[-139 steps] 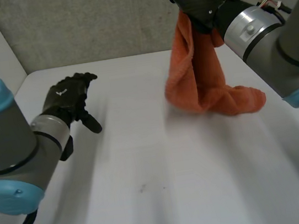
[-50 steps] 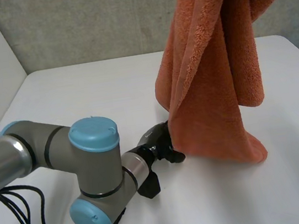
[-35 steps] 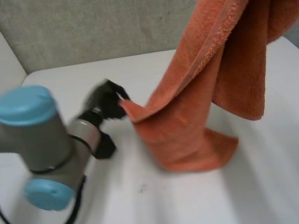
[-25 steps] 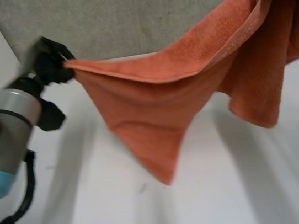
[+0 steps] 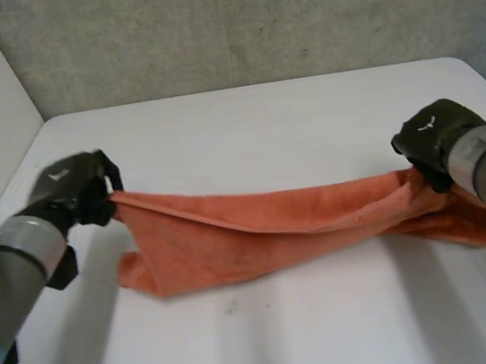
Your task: Fold the laundry
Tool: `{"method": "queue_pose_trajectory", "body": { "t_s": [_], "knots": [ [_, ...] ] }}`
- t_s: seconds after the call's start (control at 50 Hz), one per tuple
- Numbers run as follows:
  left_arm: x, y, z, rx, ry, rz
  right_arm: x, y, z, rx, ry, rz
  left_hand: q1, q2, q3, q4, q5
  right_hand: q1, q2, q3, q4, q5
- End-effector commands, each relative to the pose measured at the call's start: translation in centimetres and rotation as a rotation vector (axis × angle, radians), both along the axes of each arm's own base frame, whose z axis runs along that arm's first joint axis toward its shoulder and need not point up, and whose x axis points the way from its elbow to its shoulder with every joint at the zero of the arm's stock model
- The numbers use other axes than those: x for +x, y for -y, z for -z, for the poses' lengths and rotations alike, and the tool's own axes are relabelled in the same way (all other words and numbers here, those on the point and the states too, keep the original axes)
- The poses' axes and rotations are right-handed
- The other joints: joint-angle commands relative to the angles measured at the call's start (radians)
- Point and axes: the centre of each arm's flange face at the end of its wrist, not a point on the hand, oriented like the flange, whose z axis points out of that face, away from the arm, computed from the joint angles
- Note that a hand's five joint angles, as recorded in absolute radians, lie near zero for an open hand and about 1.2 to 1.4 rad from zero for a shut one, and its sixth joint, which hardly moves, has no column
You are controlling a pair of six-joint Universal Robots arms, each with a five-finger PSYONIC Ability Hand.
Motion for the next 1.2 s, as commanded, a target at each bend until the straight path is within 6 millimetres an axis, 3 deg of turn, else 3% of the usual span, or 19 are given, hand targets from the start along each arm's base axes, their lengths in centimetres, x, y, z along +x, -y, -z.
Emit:
{"method": "queue_pose_trajectory", "body": {
  "t_s": [0.02,0.06,0.08,0.1,0.12,0.16,0.18,0.22,0.26,0.3,0.34,0.4,0.5,0.62,0.66,0.72,0.78,0.92,1.2],
  "knots": [
    [-2.4,6.9,-1.5,-0.138,-0.003,-0.005,2.5,6.6,-2.7,-0.259,0.118,0.0,0.211,0.178,0.179,0.18,0.187,0.468,0.214,0.211,0.203,0.268],
    [-3.3,9.0,-6.6,-0.327,-0.059,-0.002,3.4,9.2,-7.7,-0.526,0.234,0.011,0.211,0.178,0.179,0.18,0.187,0.468,0.214,0.211,0.203,0.268],
    [-3.3,9.0,-6.7,-0.328,-0.059,-0.002,3.4,9.2,-7.8,-0.527,0.234,0.011,0.211,0.178,0.179,0.18,0.187,0.468,0.214,0.211,0.203,0.268],
    [-3.6,9.7,-9.6,-0.458,-0.097,-0.006,3.7,9.8,-10.7,-0.666,0.311,0.011,0.211,0.178,0.179,0.18,0.187,0.468,0.214,0.211,0.203,0.268],
    [-3.6,9.7,-9.7,-0.459,-0.098,-0.006,3.7,10.0,-13.6,-0.798,0.386,0.012,0.211,0.178,0.179,0.18,0.187,0.468,0.214,0.211,0.203,0.268],
    [-3.2,9.6,-16.1,-0.771,-0.185,-0.042,3.5,9.7,-15.9,-0.901,0.451,0.007,0.211,0.178,0.179,0.18,0.187,0.468,0.214,0.211,0.203,0.268],
    [-3.2,9.6,-16.2,-0.772,-0.185,-0.042,3.5,9.7,-15.9,-0.902,0.452,0.007,0.211,0.178,0.179,0.18,0.187,0.468,0.214,0.211,0.203,0.268],
    [-2.4,8.4,-20.7,-1.007,-0.265,-0.096,2.8,8.4,-18.9,-1.036,0.535,-0.005,0.211,0.178,0.179,0.18,0.187,0.468,0.214,0.211,0.203,0.268],
    [-1.9,8.0,-21.0,-1.033,-0.277,-0.118,2.7,7.8,-19.0,-1.042,0.545,-0.015,0.211,0.178,0.179,0.18,0.187,0.468,0.214,0.211,0.203,0.268],
    [-1.4,8.0,-20.3,-1.01,-0.263,-0.131,2.7,7.3,-18.4,-1.019,0.539,-0.026,0.211,0.178,0.179,0.18,0.187,0.468,0.214,0.211,0.203,0.268],
    [-1.3,7.9,-19.2,-0.963,-0.245,-0.133,2.8,7.2,-15.2,-0.908,0.497,-0.037,0.211,0.178,0.179,0.18,0.187,0.468,0.214,0.211,0.203,0.268],
    [-1.1,7.4,-15.7,-0.829,-0.2,-0.133,2.9,7.2,-12.9,-0.831,0.467,-0.046,0.211,0.178,0.179,0.18,0.187,0.468,0.214,0.211,0.203,0.268],
    [-0.2,5.7,-6.4,-0.519,-0.096,-0.14,3.3,5.3,-4.3,-0.514,0.373,-0.152,0.211,0.178,0.179,0.18,0.187,0.468,0.214,0.211,0.203,0.268],
    [0.2,3.5,-0.4,-0.331,-0.031,-0.13,3.0,4.2,2.4,-0.3,0.329,-0.172,0.211,0.178,0.179,0.18,0.187,0.468,0.214,0.211,0.203,0.268],
    [0.1,2.2,3.2,-0.217,0.012,-0.115,2.8,3.7,7.1,-0.167,0.292,-0.152,0.211,0.178,0.179,0.18,0.187,0.468,0.214,0.211,0.203,0.268],
    [0.3,1.6,4.3,-0.174,0.039,-0.11,2.5,2.8,9.2,-0.097,0.271,-0.141,0.211,0.178,0.179,0.18,0.187,0.294,0.039,0.037,0.028,0.093],
    [0.4,0.7,5.4,-0.114,0.09,-0.101,2.3,2.5,9.6,-0.082,0.267,-0.136,0.211,0.178,0.179,0.18,0.187,0.232,-0.023,-0.026,-0.034,0.031],
    [0.7,-0.7,5.9,-0.04,0.109,-0.096,1.3,0.8,9.4,-0.057,0.266,-0.122,0.211,0.178,0.179,0.18,0.187,-0.449,-0.704,-0.706,-0.715,-0.65],
    [1.0,-1.6,5.2,-0.051,0.104,-0.096,-1.1,-1.7,6.6,-0.098,0.27,-0.095,0.211,0.178,0.179,0.18,0.187,-0.461,-0.716,-0.719,-0.727,-0.662]
  ]
}}
